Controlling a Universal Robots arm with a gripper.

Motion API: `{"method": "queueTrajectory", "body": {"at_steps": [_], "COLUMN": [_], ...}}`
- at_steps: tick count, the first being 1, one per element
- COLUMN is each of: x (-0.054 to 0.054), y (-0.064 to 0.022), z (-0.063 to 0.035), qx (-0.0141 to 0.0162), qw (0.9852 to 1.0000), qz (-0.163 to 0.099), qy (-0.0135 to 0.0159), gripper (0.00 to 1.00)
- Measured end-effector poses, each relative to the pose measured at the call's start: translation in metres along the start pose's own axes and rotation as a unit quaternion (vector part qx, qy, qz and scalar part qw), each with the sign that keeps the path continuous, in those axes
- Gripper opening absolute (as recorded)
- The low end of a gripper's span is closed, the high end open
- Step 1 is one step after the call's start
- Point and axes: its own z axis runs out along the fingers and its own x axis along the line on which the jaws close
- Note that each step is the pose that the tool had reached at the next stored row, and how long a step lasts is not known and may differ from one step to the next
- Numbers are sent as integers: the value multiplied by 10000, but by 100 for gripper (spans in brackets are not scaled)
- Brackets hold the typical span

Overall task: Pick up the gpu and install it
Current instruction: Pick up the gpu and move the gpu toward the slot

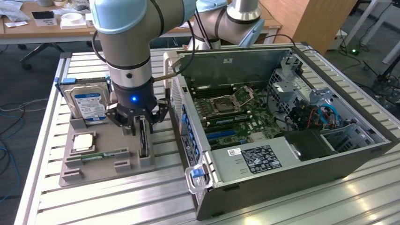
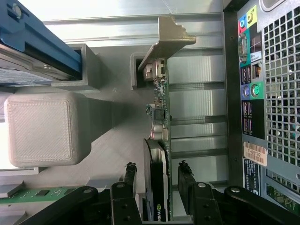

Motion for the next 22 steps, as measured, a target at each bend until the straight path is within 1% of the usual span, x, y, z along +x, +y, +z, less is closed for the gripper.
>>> {"method": "queueTrajectory", "body": {"at_steps": [5, 6, 12, 13, 15, 16, 22], "x": [0, 0, 0, 0, 0, 0, 0], "y": [0, 0, 0, 0, 0, 0, 0], "z": [0, 0, 0, 0, 0, 0, 0], "qx": [0, 0, 0, 0, 0, 0, 0], "qw": [10000, 10000, 10000, 10000, 10000, 10000, 10000], "qz": [0, 0, 0, 0, 0, 0, 0], "qy": [0, 0, 0, 0, 0, 0, 0], "gripper": [47, 40, 40, 39, 39, 32, 32]}}
